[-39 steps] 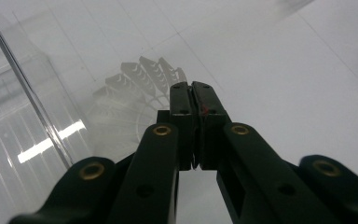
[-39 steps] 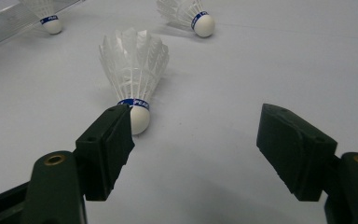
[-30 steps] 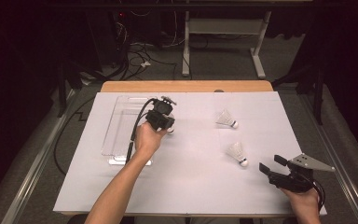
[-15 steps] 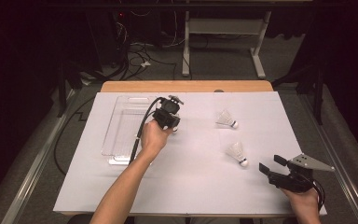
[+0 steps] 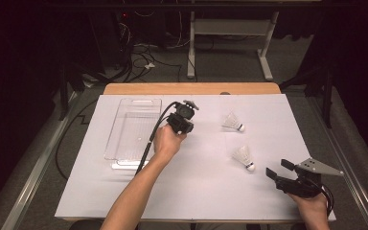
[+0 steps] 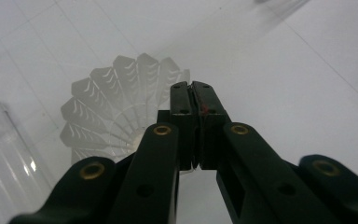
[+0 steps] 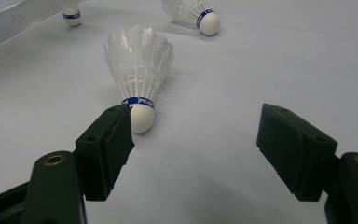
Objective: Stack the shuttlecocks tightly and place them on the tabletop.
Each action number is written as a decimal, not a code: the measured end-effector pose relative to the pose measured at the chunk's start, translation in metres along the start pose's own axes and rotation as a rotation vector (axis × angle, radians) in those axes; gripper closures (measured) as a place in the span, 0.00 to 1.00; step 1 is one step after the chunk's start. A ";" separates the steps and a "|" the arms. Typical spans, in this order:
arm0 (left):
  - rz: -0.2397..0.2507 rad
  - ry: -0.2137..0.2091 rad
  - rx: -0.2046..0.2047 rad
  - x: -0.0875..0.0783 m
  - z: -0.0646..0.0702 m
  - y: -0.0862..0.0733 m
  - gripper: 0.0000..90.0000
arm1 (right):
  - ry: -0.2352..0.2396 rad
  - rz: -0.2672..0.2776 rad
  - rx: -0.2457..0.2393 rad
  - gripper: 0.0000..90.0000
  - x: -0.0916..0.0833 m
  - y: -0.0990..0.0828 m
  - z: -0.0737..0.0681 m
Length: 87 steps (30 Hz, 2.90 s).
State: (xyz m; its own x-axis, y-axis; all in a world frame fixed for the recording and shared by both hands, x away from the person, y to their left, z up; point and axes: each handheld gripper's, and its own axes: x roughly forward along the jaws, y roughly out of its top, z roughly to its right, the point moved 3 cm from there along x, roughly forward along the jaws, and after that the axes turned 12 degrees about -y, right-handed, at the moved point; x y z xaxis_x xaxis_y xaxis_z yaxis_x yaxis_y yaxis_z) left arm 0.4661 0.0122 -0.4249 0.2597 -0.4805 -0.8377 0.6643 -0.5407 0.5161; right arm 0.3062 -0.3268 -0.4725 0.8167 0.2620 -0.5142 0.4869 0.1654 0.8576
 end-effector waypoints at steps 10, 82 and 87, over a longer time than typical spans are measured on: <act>-0.011 -0.003 0.014 0.013 0.008 0.004 0.97 | 0.005 -0.001 -0.001 0.30 0.000 0.000 0.000; 0.018 -0.078 0.029 0.054 0.027 0.025 0.98 | 0.013 -0.002 -0.002 0.30 0.001 0.000 0.000; 0.010 -0.085 0.031 0.054 0.027 0.024 0.97 | 0.013 -0.003 0.000 0.30 0.001 0.000 0.000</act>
State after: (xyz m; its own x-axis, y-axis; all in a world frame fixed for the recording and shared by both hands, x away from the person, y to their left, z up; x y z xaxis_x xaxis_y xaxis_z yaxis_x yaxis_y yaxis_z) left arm 0.4767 -0.0454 -0.4533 0.2052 -0.5420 -0.8150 0.6394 -0.5562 0.5309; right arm 0.3067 -0.3266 -0.4731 0.8112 0.2734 -0.5169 0.4893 0.1667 0.8561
